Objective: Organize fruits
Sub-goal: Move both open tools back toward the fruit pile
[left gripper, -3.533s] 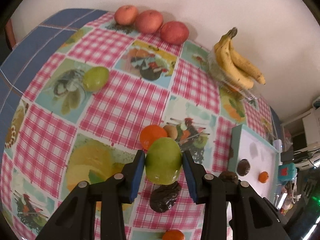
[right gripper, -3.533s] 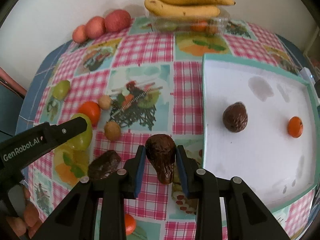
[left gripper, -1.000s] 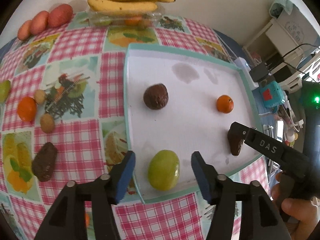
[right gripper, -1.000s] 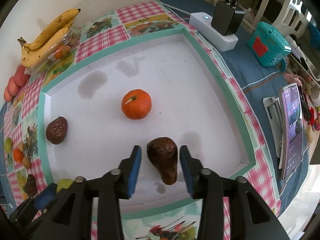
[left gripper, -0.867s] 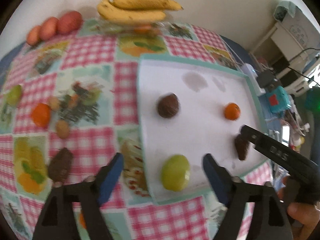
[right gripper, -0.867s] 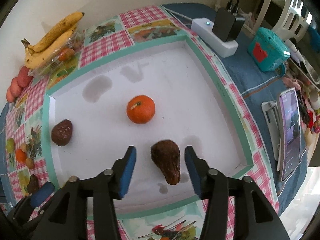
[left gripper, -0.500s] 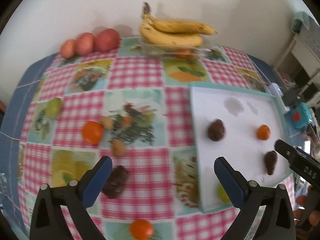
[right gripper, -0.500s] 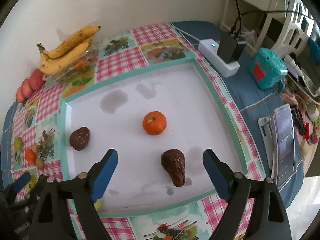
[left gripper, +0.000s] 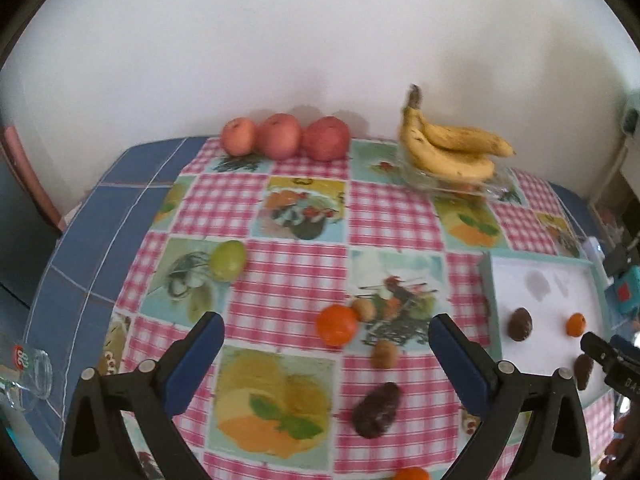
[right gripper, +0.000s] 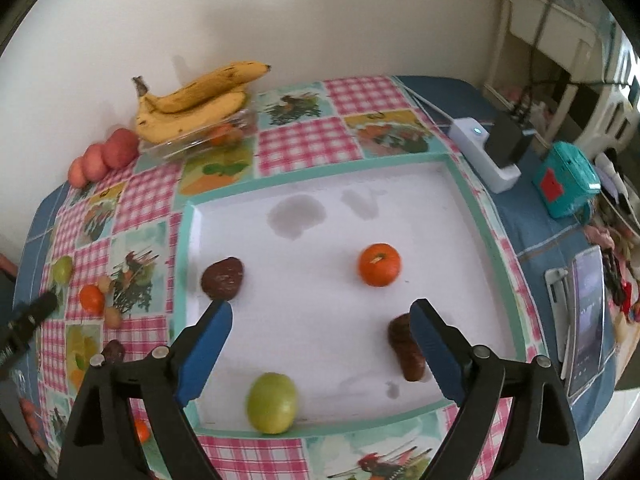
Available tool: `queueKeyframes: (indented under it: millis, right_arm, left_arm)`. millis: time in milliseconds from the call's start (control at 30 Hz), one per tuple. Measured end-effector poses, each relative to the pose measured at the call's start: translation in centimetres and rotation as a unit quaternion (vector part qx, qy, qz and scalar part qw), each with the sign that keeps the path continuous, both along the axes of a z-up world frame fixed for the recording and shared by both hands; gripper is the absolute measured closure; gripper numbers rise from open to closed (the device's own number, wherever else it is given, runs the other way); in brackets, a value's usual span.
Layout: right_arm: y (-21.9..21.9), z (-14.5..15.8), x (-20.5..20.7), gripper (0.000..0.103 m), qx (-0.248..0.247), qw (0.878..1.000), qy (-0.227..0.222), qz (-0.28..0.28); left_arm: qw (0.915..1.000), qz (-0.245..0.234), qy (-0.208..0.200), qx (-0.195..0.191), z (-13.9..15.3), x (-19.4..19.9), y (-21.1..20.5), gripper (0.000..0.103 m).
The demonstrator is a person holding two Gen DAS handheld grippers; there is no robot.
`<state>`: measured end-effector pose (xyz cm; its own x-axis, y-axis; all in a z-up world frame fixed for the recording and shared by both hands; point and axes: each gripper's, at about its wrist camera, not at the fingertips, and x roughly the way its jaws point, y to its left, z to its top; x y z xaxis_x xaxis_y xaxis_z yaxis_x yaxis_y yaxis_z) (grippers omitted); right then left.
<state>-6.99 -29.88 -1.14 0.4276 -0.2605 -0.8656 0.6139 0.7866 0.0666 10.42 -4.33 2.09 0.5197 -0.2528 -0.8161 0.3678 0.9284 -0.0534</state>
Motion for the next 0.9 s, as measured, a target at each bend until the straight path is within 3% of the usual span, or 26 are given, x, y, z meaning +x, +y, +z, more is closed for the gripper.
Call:
queueKeyframes:
  millis: [233,567,900]
  right_arm:
    - [2.7,0.3,2.0,0.012,0.023,0.999,-0.02,0.03]
    - [7.9,0.6,5.5,0.012,0.043,0.995,-0.026,0.088]
    - [11.7,0.8,8.6,0.012,0.049,0.991,-0.034,0.117]
  left_arm:
    - [0.9994,0.023,0.023,-0.011,0.1,1.7,4.3,0.0]
    - [0.9951,0.069,0.033,-0.062,0.8,3.2,8.8,0.001]
    - [0.9939,0.065,0.049,-0.075,0.3,4.4,9.3,0.007]
